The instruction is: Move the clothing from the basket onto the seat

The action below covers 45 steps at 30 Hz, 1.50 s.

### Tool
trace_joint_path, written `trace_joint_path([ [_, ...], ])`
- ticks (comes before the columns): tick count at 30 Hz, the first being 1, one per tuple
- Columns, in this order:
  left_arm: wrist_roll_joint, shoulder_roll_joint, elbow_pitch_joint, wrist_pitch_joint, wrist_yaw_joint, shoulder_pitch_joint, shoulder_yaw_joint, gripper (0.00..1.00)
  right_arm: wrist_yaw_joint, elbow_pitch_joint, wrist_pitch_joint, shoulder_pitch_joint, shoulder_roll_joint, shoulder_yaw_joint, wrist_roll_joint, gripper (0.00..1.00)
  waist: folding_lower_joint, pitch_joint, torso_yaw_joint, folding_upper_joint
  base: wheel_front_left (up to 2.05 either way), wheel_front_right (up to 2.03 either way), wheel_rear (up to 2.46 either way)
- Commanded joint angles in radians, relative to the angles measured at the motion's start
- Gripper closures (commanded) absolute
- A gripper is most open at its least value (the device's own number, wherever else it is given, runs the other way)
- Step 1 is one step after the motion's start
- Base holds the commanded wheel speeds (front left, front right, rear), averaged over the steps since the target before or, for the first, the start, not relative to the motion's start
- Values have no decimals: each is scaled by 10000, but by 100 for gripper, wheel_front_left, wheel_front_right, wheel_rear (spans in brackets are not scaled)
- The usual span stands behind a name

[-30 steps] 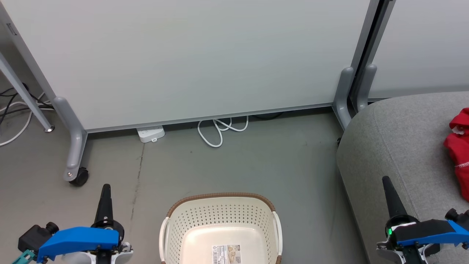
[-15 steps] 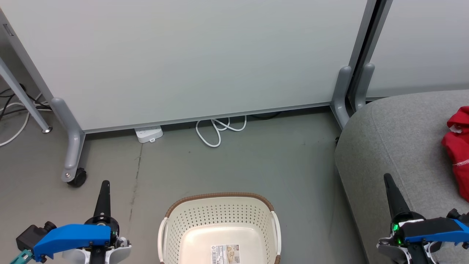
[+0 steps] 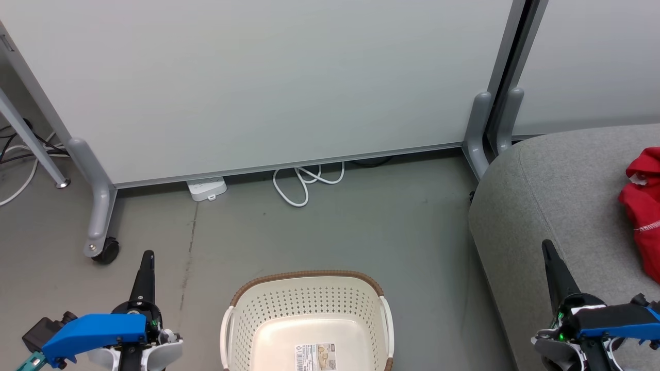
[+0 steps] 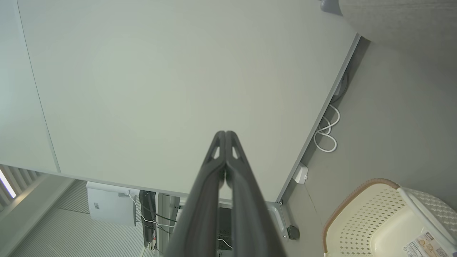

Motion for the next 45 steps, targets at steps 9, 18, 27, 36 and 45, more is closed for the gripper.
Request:
trace_joint_path([
  [9,-900,17,-82,239,-88,-239,134,100,4,-77,241,-167,25,-81,889,100,-1,10,-51,0,0,0,0],
  [18,-1549,17,-89,402,-107,-255,178,100,4,-83,397,-197,33,-140,1524,100,-1,18,-95,0,0,0,0],
  [27,-2035,16,-91,531,-105,-282,227,100,4,-88,537,-224,37,-179,1994,100,-1,26,-134,0,0,0,0],
  [36,-2036,16,-89,531,-88,-281,225,100,4,-87,536,-209,37,-176,1987,100,-1,26,-134,0,0,0,0],
  [45,-2036,16,-90,530,-88,-281,224,100,4,-87,535,-207,37,-175,1987,100,-1,26,-134,0,0,0,0],
])
